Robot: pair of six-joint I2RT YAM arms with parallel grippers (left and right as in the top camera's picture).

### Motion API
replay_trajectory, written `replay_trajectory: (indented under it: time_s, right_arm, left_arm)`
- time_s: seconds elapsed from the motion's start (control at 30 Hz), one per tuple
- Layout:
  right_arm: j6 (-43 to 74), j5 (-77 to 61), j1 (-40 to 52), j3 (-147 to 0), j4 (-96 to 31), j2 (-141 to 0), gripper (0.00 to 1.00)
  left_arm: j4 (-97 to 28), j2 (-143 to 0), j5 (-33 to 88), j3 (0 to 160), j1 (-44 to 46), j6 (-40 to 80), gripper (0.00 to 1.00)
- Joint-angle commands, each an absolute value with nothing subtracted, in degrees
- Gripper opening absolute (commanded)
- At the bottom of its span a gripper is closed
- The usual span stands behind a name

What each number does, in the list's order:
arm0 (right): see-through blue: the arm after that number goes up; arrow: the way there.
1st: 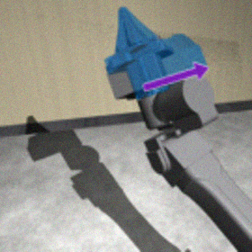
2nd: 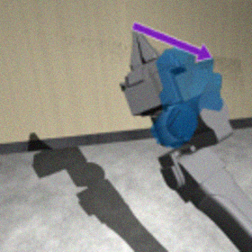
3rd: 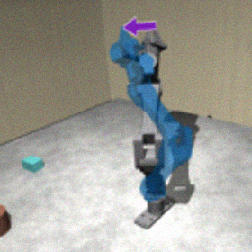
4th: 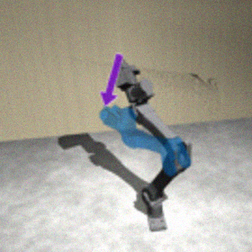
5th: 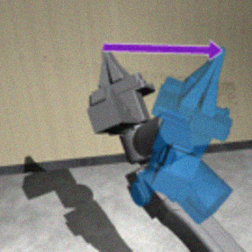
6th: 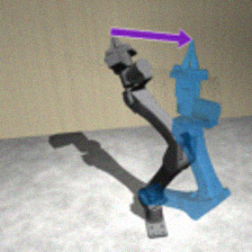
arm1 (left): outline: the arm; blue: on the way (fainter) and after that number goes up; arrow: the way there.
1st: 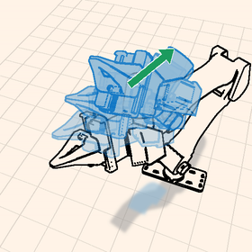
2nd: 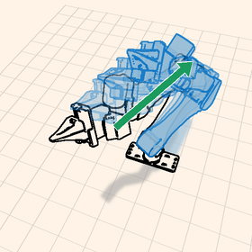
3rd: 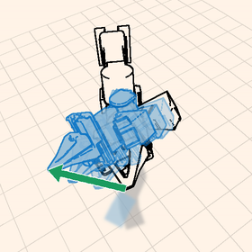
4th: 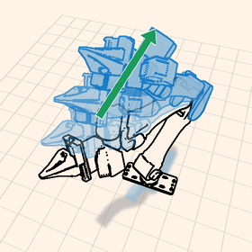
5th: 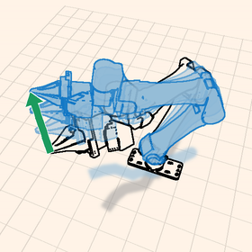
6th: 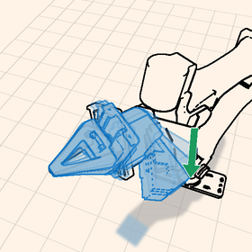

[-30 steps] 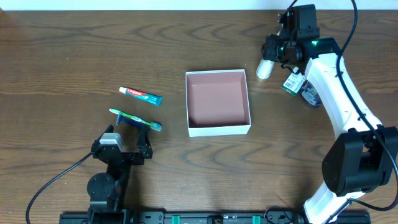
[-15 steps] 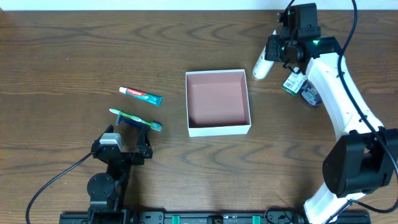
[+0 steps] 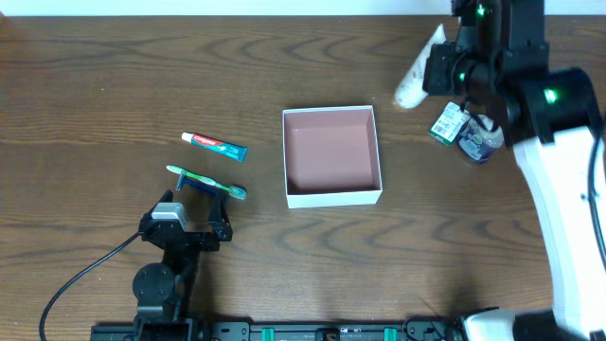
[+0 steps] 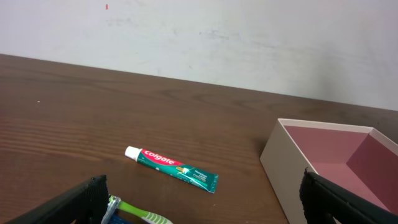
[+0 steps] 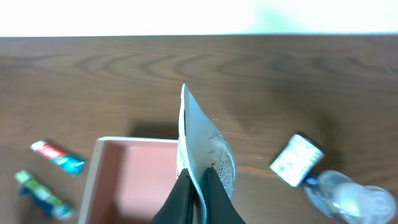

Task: Pack container
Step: 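Carry the Pantene tube over the box and lower it inside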

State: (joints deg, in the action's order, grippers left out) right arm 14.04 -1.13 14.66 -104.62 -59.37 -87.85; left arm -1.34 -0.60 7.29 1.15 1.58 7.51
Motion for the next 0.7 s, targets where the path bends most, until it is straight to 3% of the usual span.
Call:
replay_trajectory:
  time_s: [0.0,0.37,0.67]
  right_arm:
    - [14.20,-1.50,20.21,-105.32,-60.12,-87.66,0.01]
    - [20.73,1.37,33.36,-105.25,-61.76,-92.14,0.01]
    - [25.36,2.13,38.15,-105.25,-62.41,-100.51,0.01]
  left_arm:
    - [-3.40,-0.30,7.97,0.23,1.30,7.60,0.98]
    - [-3.40,-0.30,7.97,0.23,1.30,7.60,0.98]
    - [-3.40,-0.30,7.97,0.23,1.30,7.60,0.98]
